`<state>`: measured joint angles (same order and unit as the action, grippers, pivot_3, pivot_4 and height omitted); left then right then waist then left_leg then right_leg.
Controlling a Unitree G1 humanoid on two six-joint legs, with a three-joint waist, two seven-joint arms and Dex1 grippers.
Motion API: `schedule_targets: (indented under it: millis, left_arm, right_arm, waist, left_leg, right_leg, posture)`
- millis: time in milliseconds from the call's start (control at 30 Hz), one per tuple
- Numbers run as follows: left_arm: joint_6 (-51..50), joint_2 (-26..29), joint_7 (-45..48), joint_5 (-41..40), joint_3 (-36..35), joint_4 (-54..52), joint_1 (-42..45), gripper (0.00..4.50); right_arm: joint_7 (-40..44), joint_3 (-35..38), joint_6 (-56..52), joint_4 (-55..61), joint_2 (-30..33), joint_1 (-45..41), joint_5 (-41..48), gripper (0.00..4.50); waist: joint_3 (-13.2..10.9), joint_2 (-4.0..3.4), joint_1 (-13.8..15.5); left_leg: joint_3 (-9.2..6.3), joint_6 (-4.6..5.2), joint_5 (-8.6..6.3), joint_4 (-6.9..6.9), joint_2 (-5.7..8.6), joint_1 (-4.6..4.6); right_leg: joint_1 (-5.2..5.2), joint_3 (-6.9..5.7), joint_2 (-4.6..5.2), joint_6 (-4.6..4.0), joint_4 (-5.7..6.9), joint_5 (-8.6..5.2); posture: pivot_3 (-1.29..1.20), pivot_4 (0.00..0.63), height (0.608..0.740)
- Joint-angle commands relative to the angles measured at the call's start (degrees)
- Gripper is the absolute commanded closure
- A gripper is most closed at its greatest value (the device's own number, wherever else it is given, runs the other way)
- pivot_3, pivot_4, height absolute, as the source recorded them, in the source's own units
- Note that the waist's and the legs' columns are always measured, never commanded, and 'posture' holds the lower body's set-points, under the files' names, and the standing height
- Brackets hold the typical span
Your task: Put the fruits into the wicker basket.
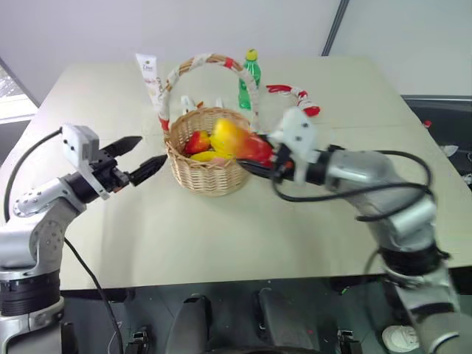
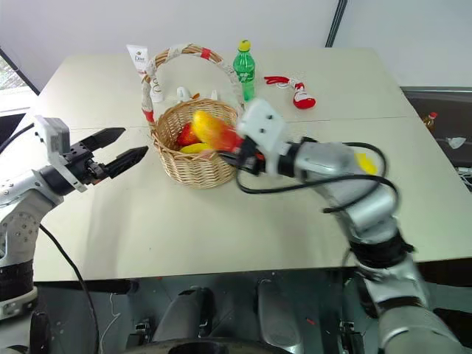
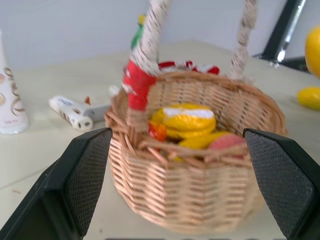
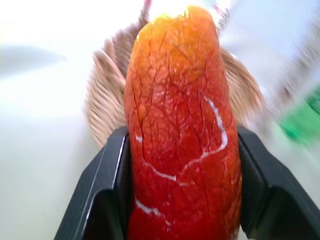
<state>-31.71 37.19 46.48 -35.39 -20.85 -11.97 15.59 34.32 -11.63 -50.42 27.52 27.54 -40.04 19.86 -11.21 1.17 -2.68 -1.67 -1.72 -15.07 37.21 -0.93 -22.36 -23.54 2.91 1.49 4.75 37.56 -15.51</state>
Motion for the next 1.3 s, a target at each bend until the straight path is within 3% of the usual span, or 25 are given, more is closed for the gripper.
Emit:
schedule_targets:
  millis: [33,167,300,333,367,433,467,633,733,833,933,1033,1300]
  left_arm:
    - [1.81,0.24,0.11,0.37,1.04,-1.33,0.02,0.0]
    - [1.21,-0.53,-1.06,-1.1,1.68,-3.76,-0.75,0.0]
    - [0.78,-1.57,-2.65,-1.65,2.21,-6.18,-1.63,0.0]
    - [0.64,-1.87,-3.01,-1.83,2.31,-6.86,-1.87,0.0]
    - [0.53,-2.14,-3.29,-2.05,2.36,-7.43,-2.04,0.0]
    - [0.18,-2.51,-3.78,-2.56,2.46,-8.25,-2.09,0.0]
    - [-0.07,-2.74,-4.03,-2.91,2.69,-8.78,-2.01,0.0]
    - [-1.92,-4.26,-5.7,-5.2,5.41,-12.36,-0.65,0.0]
    - [-3.06,-4.51,-5.9,-5.73,8.68,-14.96,-0.07,0.0]
    - [-3.63,-4.57,-4.9,-3.33,16.0,-17.39,1.93,0.0]
    - [-3.21,-7.07,-4.23,-1.5,23.59,-17.8,5.6,0.0]
    - [-2.15,-9.78,-3.67,-0.36,27.43,-16.23,7.95,0.0]
    - [0.27,-10.38,-1.78,3.73,30.41,-12.92,9.82,0.0]
  right_arm:
    - [-8.78,-3.49,-2.24,-9.6,-8.08,-6.85,-5.26,2.2]
    - [-12.54,-4.52,1.52,-22.47,-14.77,-13.33,-9.22,2.2]
    - [-12.35,-2.74,3.41,-28.72,-17.41,-16.02,-9.6,2.2]
    - [-11.98,-2.55,3.79,-29.23,-17.63,-16.24,-9.62,1.51]
    - [-11.73,-2.37,4.12,-29.49,-17.8,-16.41,-9.61,1.25]
    - [-11.07,-2.24,5.01,-28.38,-17.64,-16.48,-9.68,0.2]
    - [-10.37,-2.21,5.36,-26.59,-17.1,-16.09,-9.54,0.08]
    - [-2.72,-0.14,6.76,-11.36,-9.57,-8.42,-5.84,0.08]
    - [0.11,5.76,1.78,-2.35,-2.86,-1.56,-1.48,0.08]
    - [-0.09,16.58,-4.63,2.85,3.96,7.37,1.71,0.08]
    - [-2.95,23.55,-7.4,0.51,10.94,15.85,-1.97,0.08]
    - [-5.9,25.55,-6.61,-3.75,16.12,21.43,-6.23,0.08]
    - [-9.04,22.52,3.1,-23.02,19.1,21.22,-13.32,0.08]
  waist:
    - [0.01,0.0,0.11]
    - [0.04,0.06,0.62]
    - [0.04,0.06,0.52]
    - [0.04,0.06,0.52]
    - [0.04,0.06,0.47]
    - [0.04,0.06,0.3]
    - [0.04,0.06,0.26]
    - [0.04,0.06,0.3]
    - [0.05,0.07,0.67]
    - [0.05,0.07,1.09]
    - [0.05,0.06,1.65]
    - [0.05,0.05,1.68]
    - [0.07,0.0,0.09]
  left_leg:
    - [0.01,0.0,0.0,0.0,0.0,-0.01]
    - [-0.03,-0.04,0.02,-0.04,0.06,-0.37]
    - [0.03,-0.32,0.18,0.08,0.17,-1.14]
    - [0.02,-0.28,0.16,0.05,0.17,-1.14]
    - [0.02,-0.18,0.1,0.02,0.17,-1.14]
    - [0.02,-0.19,0.1,0.02,0.15,-1.14]
    - [0.02,-0.2,0.11,0.02,0.13,-1.14]
    - [-0.03,-0.22,0.12,0.03,0.1,-1.11]
    - [-0.06,-0.21,0.12,0.07,0.13,-1.09]
    - [-0.06,-0.2,0.12,0.11,0.17,-1.05]
    - [0.0,-0.2,0.12,0.12,0.18,-0.98]
    - [0.14,-0.2,0.12,0.17,0.26,-0.97]
    - [0.3,-0.19,0.14,0.12,0.12,-0.71]
  right_leg:
    - [-0.02,0.0,0.01,-0.02,0.04,0.01]
    - [-0.37,-0.01,0.2,-0.03,0.14,0.01]
    - [-1.21,0.0,0.36,0.0,0.32,0.06]
    - [-1.23,0.0,0.36,0.0,0.33,0.06]
    - [-1.24,0.0,0.36,0.0,0.33,0.06]
    - [-1.25,0.0,0.33,-0.01,0.33,0.06]
    - [-1.25,0.0,0.32,-0.01,0.35,0.06]
    - [-1.24,-0.02,0.25,-0.01,0.42,0.05]
    - [-1.15,-0.03,0.27,0.0,0.4,0.05]
    - [-1.07,-0.02,0.29,0.0,0.36,0.05]
    - [-1.0,0.01,0.19,0.0,0.34,0.05]
    - [-0.94,0.0,0.1,-0.01,0.33,0.04]
    - [-0.93,0.26,-0.26,-0.03,0.49,0.03]
  posture:
    - [0.0,0.15,0.74]
    - [0.0,0.15,0.74]
    - [0.0,0.15,0.74]
    - [0.0,0.15,0.74]
    - [0.0,0.15,0.74]
    - [0.0,0.15,0.74]
    - [0.0,0.15,0.74]
    - [0.0,0.15,0.74]
    - [0.0,0.15,0.74]
    - [0.0,0.15,0.74]
    - [0.0,0.15,0.74]
    - [0.0,0.15,0.74]
    - [0.0,0.15,0.74]
